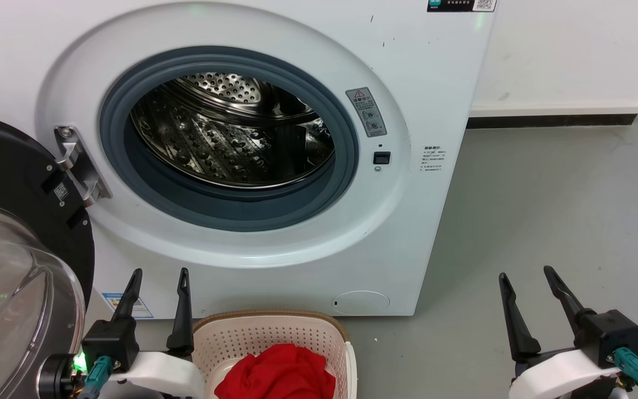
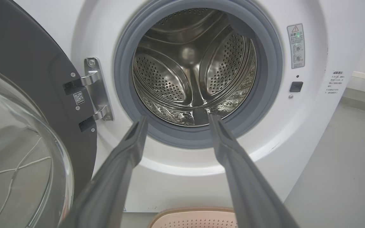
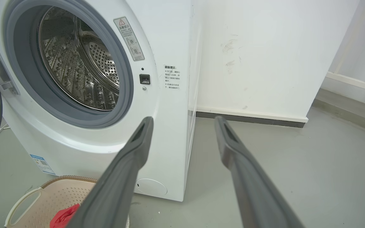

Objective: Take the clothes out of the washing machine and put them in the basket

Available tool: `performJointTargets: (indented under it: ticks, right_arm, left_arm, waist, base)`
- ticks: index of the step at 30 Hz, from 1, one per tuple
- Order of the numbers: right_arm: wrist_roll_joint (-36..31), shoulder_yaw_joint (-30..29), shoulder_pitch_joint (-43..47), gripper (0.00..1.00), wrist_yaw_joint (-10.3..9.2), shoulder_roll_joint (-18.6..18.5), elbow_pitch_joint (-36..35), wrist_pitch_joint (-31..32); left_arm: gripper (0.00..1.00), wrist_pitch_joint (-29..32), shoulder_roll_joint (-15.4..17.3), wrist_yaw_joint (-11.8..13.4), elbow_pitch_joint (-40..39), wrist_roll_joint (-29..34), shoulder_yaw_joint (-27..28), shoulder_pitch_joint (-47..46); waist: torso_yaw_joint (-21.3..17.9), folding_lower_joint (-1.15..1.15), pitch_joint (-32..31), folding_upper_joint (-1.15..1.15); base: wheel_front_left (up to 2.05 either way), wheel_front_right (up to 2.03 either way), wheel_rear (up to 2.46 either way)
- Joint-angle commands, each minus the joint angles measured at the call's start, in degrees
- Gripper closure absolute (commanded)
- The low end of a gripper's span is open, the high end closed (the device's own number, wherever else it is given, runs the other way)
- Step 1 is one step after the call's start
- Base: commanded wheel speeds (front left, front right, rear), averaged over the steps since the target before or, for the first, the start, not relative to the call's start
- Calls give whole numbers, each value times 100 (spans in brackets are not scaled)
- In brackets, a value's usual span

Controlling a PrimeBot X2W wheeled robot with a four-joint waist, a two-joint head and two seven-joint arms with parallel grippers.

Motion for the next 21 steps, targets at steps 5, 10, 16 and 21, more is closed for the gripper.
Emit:
performJointTargets:
  ticks: [5,10,16,21]
  right_arm:
    - [33,9,59,0,-4,6,-19,-21]
    - [39,10,4,100,1,0,10,-4]
    - [728,28,-8,100,1,-23,86,14]
    - [1392,15,-117,100,1,-76,219,67]
  left_arm:
    - [0,18,45,50,-66,-12,1,32]
    - [100,41,38,45,-48,-23,-12,10]
    - [100,187,-31,-44,100,-602,97,-55]
    - [100,299,-87,-127,156,-1136,180,-99]
  waist:
    - [-11,0,16,0]
    - [-16,0,25,0]
    - [-10,0,32,0]
    - [-6,0,37,0]
  base:
    - [0,0,0]
    - [0,0,0]
    - [0,0,0]
    - [0,0,0]
